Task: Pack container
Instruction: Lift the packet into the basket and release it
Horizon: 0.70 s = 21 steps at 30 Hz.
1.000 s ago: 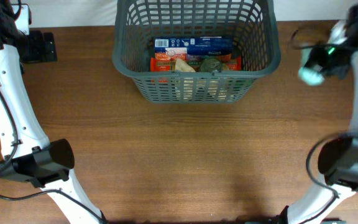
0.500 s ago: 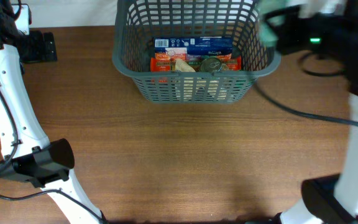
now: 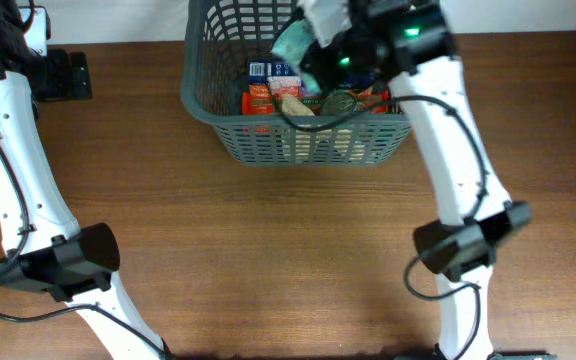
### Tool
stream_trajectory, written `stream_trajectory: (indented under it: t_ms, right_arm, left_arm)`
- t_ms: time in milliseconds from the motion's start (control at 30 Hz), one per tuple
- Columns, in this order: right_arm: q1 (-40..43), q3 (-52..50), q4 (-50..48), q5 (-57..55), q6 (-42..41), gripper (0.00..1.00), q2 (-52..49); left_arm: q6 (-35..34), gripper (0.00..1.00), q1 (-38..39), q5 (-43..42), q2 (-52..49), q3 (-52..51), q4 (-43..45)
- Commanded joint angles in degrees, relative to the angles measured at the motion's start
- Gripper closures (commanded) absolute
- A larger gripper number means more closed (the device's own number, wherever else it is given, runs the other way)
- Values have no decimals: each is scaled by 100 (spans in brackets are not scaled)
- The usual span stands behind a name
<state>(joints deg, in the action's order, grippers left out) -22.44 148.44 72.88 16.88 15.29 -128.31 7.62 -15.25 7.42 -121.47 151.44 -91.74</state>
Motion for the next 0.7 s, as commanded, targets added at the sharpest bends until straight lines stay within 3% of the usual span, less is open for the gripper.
stream_trajectory:
  t_ms: [0,300,367,400,433,467,567,667]
  right_arm:
    - [-273,0,-61,199,186,96,-339]
    - [-551,-4,-61,258,177,96,-1178]
    - [-577,-4,-52,286,181,79,-1252]
    - [-579,-4,-52,286,179,64,-1255]
    - [-579,-4,-55,286,175,43,-1255]
    - [-579,-4,-70,284,157,30,-1255]
    - [-553,52,-72,232,101,16,-1198]
    - [-448,192,-39,195,-232,16,-977]
  left_arm:
    - [-72,1,-31,-57,-35,7,-9]
    - [-72,1,-31,-57,-35,7,-9]
    - [-72,1,-31,-57,-35,7,-9]
    - [-72,1,-31,-57,-35,7,-9]
    - [-72,1,-31,-57,-35,7,-9]
    - [-72,1,-31,-57,-35,7,-9]
    - [-72,1,-31,-57,-35,7,-9]
    - [-72,1,-31,-57,-35,7,-9]
